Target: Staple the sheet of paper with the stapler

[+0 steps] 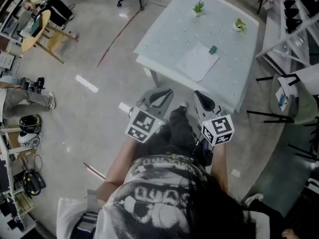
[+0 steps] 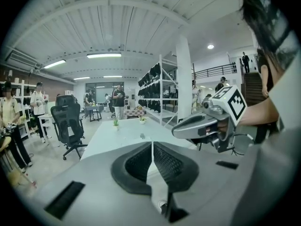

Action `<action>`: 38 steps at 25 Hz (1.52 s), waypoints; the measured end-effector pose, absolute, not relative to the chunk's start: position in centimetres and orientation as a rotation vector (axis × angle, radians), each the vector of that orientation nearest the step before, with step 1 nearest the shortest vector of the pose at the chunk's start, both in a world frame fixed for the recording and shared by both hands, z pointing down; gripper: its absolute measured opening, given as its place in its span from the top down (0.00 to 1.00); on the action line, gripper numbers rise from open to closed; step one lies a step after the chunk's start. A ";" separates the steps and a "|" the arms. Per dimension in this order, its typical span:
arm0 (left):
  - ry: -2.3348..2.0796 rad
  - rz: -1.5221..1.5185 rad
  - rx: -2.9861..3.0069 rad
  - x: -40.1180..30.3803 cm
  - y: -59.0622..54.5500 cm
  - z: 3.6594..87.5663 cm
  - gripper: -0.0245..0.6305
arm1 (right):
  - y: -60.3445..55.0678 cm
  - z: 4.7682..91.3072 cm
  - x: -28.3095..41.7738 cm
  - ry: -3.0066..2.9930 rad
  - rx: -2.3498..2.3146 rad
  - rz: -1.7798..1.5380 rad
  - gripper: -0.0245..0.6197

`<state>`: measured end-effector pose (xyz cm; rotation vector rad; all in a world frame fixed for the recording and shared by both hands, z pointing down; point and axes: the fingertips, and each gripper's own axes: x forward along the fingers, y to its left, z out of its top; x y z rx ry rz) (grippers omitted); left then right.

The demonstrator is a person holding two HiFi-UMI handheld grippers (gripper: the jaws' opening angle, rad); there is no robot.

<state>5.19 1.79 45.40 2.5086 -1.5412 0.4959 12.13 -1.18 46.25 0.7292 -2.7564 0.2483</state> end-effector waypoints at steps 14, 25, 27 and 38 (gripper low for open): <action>-1.508 0.485 2.556 7.2 3.6 45.2 0.95 | 2.3 45.2 12.2 -2.808 0.721 0.204 0.98; -1.476 0.476 2.594 9.2 3.4 45.0 0.95 | 1.8 45.3 13.0 -2.799 0.693 0.184 0.97; -1.467 0.473 2.606 9.6 3.3 44.9 0.95 | 1.7 45.2 13.3 -2.798 0.699 0.179 0.97; -1.408 0.491 2.646 11.6 4.3 45.0 0.95 | 1.8 45.6 15.1 -2.773 0.732 0.193 0.97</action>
